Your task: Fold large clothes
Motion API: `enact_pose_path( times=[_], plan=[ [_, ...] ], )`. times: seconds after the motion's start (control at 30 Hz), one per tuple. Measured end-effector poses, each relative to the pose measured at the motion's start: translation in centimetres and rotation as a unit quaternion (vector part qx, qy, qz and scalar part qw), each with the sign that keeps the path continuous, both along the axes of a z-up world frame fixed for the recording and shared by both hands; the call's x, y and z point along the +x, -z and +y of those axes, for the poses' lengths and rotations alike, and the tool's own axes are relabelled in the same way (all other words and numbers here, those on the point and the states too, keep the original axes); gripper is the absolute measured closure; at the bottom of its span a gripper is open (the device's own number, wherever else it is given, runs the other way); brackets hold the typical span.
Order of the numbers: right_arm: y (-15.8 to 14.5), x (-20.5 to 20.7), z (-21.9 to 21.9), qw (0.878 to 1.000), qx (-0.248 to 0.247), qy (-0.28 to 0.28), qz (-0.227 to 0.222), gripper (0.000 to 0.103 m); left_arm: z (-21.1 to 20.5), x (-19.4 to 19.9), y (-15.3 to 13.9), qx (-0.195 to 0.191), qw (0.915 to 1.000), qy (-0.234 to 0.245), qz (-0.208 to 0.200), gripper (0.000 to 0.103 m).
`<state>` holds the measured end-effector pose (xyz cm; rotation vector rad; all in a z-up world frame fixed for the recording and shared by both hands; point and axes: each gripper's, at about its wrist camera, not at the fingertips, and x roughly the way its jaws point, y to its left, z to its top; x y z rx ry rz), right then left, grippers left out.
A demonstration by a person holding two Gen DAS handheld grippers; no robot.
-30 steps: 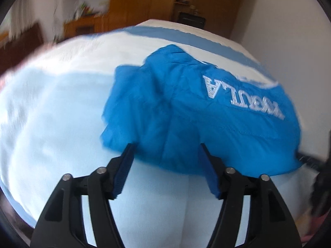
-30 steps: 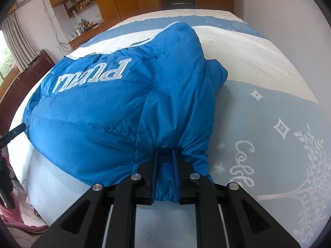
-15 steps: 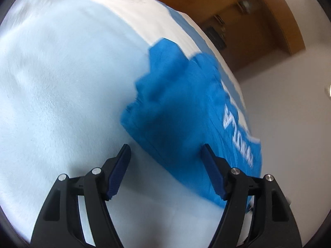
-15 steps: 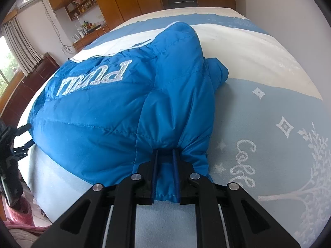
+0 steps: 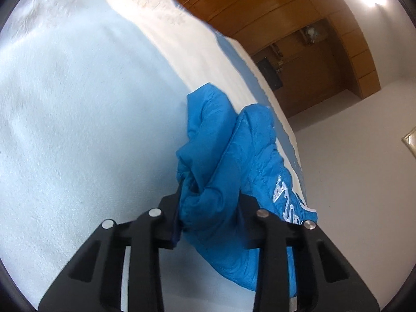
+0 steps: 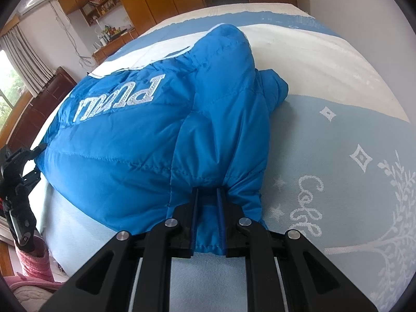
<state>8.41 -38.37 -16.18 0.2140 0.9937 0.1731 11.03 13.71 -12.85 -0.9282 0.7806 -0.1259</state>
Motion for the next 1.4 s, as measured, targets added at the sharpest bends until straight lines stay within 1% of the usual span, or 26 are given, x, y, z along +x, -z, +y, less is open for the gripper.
enact_pose_path(
  times=[0.03,0.07,0.13,0.23,0.33,0.4,0.5,0.6,0.67,0.7,0.73,0.8,0.87,0.9,0.93,0.97,1.07,1.13,1.17,1.2,1.23,1.27,1.3,1.37,1.4],
  plan=[
    [0.0,0.0,0.0,1.000,0.001,-0.001,0.001,0.091,0.3,-0.2,0.4,-0.004,1.0000,0.001,0.003,0.073],
    [0.0,0.0,0.0,1.000,0.002,-0.001,0.002,0.091,0.4,-0.1,0.8,0.000,1.0000,0.003,0.006,0.073],
    [0.0,0.1,-0.1,1.000,0.003,0.000,0.003,0.091,0.3,0.0,1.2,0.024,0.9996,0.006,0.014,0.073],
    [0.2,0.3,-0.3,1.000,0.003,0.000,0.004,0.091,-0.6,0.3,1.1,0.065,0.9977,0.012,0.016,0.072],
    [0.3,0.4,-0.5,1.000,0.005,0.000,0.002,0.091,-0.9,0.3,1.1,0.087,0.9960,0.016,0.011,0.072],
    [0.3,0.4,-0.5,1.000,0.006,0.000,0.000,0.091,-1.0,0.3,1.1,0.091,0.9957,0.016,0.008,0.071],
    [0.4,0.4,-0.6,1.000,0.007,0.000,-0.002,0.091,-0.7,0.2,1.2,0.087,0.9961,0.018,0.004,0.071],
    [0.2,0.3,-0.7,1.000,0.009,-0.003,0.001,0.091,-0.3,0.2,1.1,0.069,0.9973,0.022,-0.004,0.073],
    [-0.3,0.5,-1.0,1.000,0.018,-0.003,0.008,0.091,0.1,-0.3,0.4,0.069,0.9970,0.026,-0.023,0.077],
    [-0.9,0.5,-1.3,1.000,0.027,-0.003,0.010,0.088,0.5,-0.8,-0.2,0.070,0.9965,0.029,-0.034,0.077],
    [-1.5,0.3,-1.4,1.000,0.025,-0.004,0.006,0.087,0.5,-1.1,-0.7,0.070,0.9962,0.031,-0.042,0.078],
    [-3.5,-0.3,-1.7,1.000,0.004,-0.001,-0.021,0.085,0.3,-1.6,-2.0,0.079,0.9947,0.036,-0.056,0.079],
    [-5.3,-0.8,-2.0,0.999,-0.002,0.000,-0.041,0.081,-0.6,-2.0,-3.7,0.102,0.9909,0.042,-0.076,0.080],
    [-6.2,-0.9,-2.3,0.999,0.001,-0.001,-0.045,0.081,-1.3,-2.2,-5.0,0.119,0.9877,0.047,-0.091,0.080],
    [-6.6,-0.8,-2.5,0.999,0.005,-0.002,-0.045,0.081,-1.9,-2.2,-5.7,0.127,0.9855,0.051,-0.101,0.080],
    [-6.8,-0.7,-2.6,0.999,0.007,-0.002,-0.043,0.081,-2.6,-2.4,-6.6,0.135,0.9827,0.058,-0.113,0.081],
    [-7.1,0.0,-2.9,1.000,0.006,0.003,-0.030,0.081,-5.6,-3.0,-10.1,0.153,0.9708,0.093,-0.160,0.081],
    [-7.0,0.3,-3.0,1.000,0.005,0.004,-0.026,0.081,-8.6,-3.3,-12.4,0.178,0.9571,0.125,-0.191,0.081],
    [-7.0,0.3,-3.1,1.000,0.004,0.005,-0.026,0.081,-9.9,-3.2,-13.2,0.185,0.9522,0.137,-0.200,0.081],
    [-7.0,0.3,-3.1,1.000,0.004,0.005,-0.026,0.081,-11.9,-3.3,-14.3,0.196,0.9432,0.161,-0.215,0.081],
    [-7.1,0.1,-3.1,1.000,0.004,0.006,-0.028,0.081,-13.4,-3.1,-14.9,0.202,0.9364,0.178,-0.224,0.081],
    [-7.2,0.0,-3.0,1.000,0.004,0.007,-0.029,0.081,-14.9,-3.1,-15.5,0.211,0.9290,0.196,-0.233,0.081],
    [-7.3,-0.2,-3.0,1.000,0.004,0.009,-0.030,0.081,-17.1,-3.3,-16.1,0.224,0.9178,0.221,-0.243,0.081],
    [-7.8,-0.6,-2.9,0.999,0.000,0.010,-0.033,0.081,-20.2,-3.1,-16.2,0.236,0.9032,0.256,-0.250,0.081],
    [-8.1,-0.7,-3.0,0.999,-0.003,0.009,-0.034,0.081,-22.3,-3.0,-16.0,0.246,0.8929,0.283,-0.249,0.081]
  ],
)
